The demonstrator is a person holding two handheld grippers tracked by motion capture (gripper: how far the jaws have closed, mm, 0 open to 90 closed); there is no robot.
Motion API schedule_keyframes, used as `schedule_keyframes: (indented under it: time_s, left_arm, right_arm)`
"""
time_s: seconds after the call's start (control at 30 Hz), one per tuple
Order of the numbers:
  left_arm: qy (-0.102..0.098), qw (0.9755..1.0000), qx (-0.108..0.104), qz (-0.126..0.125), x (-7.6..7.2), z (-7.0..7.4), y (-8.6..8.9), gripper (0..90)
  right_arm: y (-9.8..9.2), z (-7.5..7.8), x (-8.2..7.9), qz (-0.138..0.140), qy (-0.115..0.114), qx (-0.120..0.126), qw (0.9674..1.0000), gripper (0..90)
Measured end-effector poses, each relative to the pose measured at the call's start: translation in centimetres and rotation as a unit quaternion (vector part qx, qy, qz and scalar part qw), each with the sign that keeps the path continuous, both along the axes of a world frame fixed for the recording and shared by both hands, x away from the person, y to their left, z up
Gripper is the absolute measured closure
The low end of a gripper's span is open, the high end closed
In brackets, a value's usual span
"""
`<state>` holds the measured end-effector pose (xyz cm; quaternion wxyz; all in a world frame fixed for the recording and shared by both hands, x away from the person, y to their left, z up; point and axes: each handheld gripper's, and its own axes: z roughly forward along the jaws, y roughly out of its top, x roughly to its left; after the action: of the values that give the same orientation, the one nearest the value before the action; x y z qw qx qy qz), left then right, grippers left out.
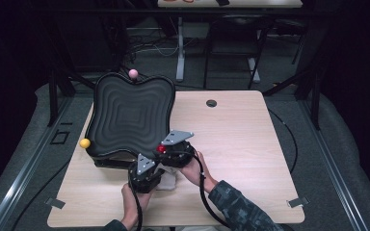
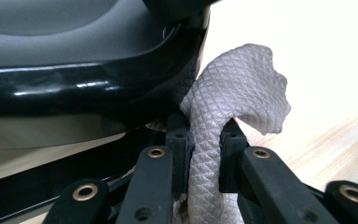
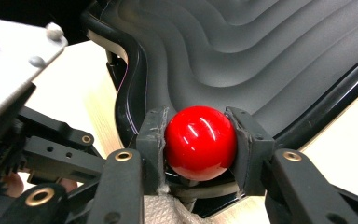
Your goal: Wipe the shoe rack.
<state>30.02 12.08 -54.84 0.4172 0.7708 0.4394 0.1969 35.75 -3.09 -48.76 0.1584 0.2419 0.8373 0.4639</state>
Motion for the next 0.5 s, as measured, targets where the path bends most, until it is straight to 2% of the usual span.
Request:
schedule_keyframes:
  time_s: [0.17, 0.23, 0.3, 0.5]
  left_arm:
    - [0.030, 0.9995, 0.011, 0.001, 0.6, -1.5, 0.2, 79.1]
    - [0.051, 0.9987, 0.011, 0.005, 0.9, -2.0, 0.5, 79.1]
    - [0.061, 0.9981, 0.008, 0.010, 1.2, -2.4, 0.9, 79.1]
    - [0.062, 0.9980, 0.006, 0.008, 1.0, -2.0, 1.2, 79.1]
  right_arm:
    - [0.0, 0.0, 0.0, 0.001, 0.000, -0.001, 1.0000, 60.5]
    - [0.0, 0.0, 0.0, 0.001, 0.000, -0.001, 1.0000, 60.4]
    - [0.0, 0.0, 0.0, 0.001, 0.000, -0.001, 1.0000, 60.4]
    - [0.0, 0.0, 0.0, 0.001, 0.000, -0.001, 1.0000, 60.4]
